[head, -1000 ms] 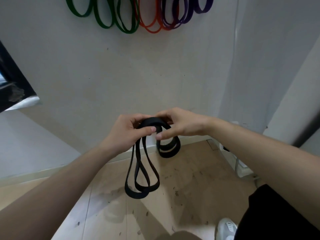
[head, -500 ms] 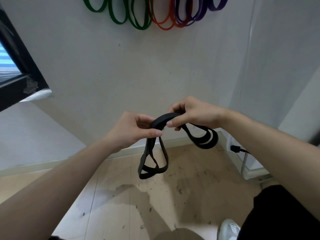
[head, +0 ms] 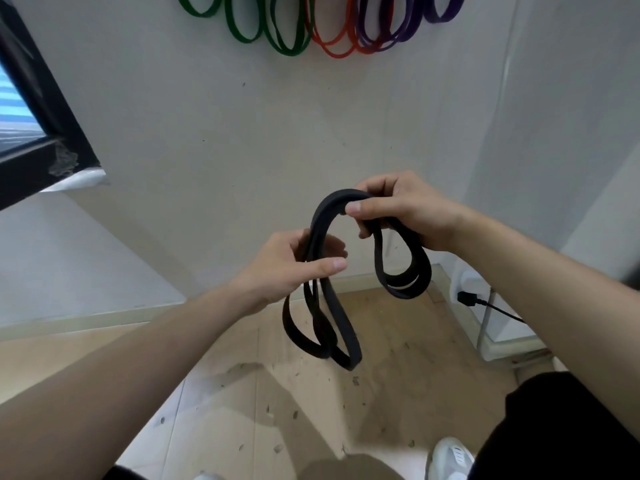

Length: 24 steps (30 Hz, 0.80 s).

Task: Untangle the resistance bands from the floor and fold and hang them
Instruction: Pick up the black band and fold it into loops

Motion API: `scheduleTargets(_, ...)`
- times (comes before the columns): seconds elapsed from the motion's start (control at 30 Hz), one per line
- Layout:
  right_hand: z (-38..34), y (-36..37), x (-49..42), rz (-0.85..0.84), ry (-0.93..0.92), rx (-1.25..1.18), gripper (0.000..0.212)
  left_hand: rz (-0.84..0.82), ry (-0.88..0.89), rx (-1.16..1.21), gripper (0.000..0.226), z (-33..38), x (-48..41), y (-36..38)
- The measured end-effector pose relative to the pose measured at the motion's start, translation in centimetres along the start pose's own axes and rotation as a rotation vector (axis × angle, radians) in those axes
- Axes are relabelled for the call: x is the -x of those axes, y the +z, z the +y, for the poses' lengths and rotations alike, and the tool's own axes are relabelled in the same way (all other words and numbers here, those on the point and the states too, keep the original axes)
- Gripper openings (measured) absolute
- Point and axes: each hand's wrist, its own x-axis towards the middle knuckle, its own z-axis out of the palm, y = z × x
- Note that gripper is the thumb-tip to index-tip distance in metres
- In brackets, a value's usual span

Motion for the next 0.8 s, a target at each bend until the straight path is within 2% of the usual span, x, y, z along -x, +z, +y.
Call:
scheduleTargets(0.07, 0.0, -0.2, 0.0, 0.029, -0.013, -0.028, 0.036, 0.033, 0.01, 0.045, 0.035, 0.1, -0.3, 0.1)
scheduleTargets(0.17, 0.2, -0.9, 0.1, 0.076, -0.01, -0.055, 0.027, 0.065, 0.022, 0.089, 0.041, 0.0, -0.5, -0.3)
scheduleTargets(0.23, 0.4, -1.6, 0.2, 0.1, 0.001, -0.077, 0.023, 0.093, 0.026, 0.091, 0.036, 0.0, -0.6, -0.8)
scheduleTargets(0.4, 1.6, -2.8, 0.3, 0.141, 0.054, -0.125, 0.034, 0.121, 0.025, 0.1, 0.025, 0.5, -0.9, -2.0)
scheduleTargets(0.5, 2.7, -3.4, 0.5, 0.062, 0.137, -0.059, 0.021, 0.174, 0.032, 0.132, 0.019, 0.6, -0.9, -2.6)
scheduleTargets(0.57, 3.6, -3.1, 0.7, -0.032, 0.207, 0.142, 0.015, 0.188, 0.036, 0.152, 0.018, 0.6, -0.9, -2.8)
scheduleTargets(0.67, 4.4, -1.5, 0.5, -0.191, 0.266, 0.393, 0.018, 0.122, 0.043, 0.141, 0.024, 0.6, -0.8, -2.8)
scheduleTargets(0.8, 3.9, 1.3, -0.2, -0.212, 0.188, 0.255, 0.023, 0.078, 0.037, 0.098, 0.018, 0.7, -0.8, -2.6)
